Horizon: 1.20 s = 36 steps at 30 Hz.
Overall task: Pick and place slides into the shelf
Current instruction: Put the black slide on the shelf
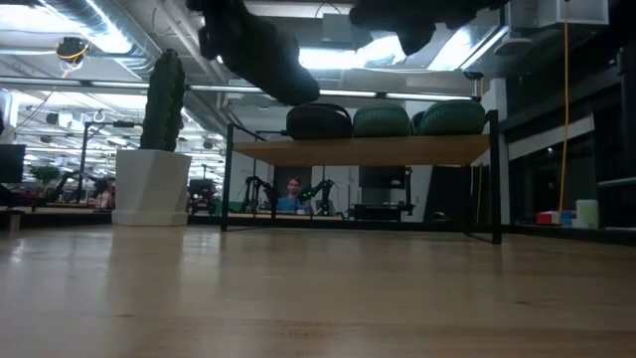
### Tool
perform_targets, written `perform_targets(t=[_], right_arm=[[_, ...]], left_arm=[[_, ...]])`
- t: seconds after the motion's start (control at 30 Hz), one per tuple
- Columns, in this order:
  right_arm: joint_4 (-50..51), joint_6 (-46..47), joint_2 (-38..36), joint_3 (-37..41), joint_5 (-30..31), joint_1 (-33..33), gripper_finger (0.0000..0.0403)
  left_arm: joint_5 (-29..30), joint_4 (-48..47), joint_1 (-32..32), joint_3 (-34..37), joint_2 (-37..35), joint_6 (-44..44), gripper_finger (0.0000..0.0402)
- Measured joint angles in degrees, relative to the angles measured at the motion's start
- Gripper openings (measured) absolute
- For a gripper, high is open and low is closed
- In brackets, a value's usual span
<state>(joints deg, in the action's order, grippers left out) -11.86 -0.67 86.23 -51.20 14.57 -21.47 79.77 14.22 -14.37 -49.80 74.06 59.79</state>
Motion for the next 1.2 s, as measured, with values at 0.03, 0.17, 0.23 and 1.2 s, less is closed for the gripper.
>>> perform_targets(t=[0.03,0.17,0.23,1.2], right_arm=[[-0.32,0.41,0.47,0.0,0.0,0.0,0.0002],[-1.3,0.44,1.83,0.0,0.95,0.02,0.0002],[-1.55,0.44,2.2,0.0,1.88,0.02,0.0002],[-3.49,0.31,2.37,0.0,3.87,0.28,0.0002]], left_arm=[[0.0,-0.63,1.03,-0.04,0.0,-1.34,0.0],[-0.35,-2.42,4.16,-0.04,0.02,-4.59,0.0],[-2.64,-3.44,5.57,-0.04,0.02,-6.35,0.0],[-12.02,-17.46,14.77,-0.07,6.04,-23.67,0.0]])
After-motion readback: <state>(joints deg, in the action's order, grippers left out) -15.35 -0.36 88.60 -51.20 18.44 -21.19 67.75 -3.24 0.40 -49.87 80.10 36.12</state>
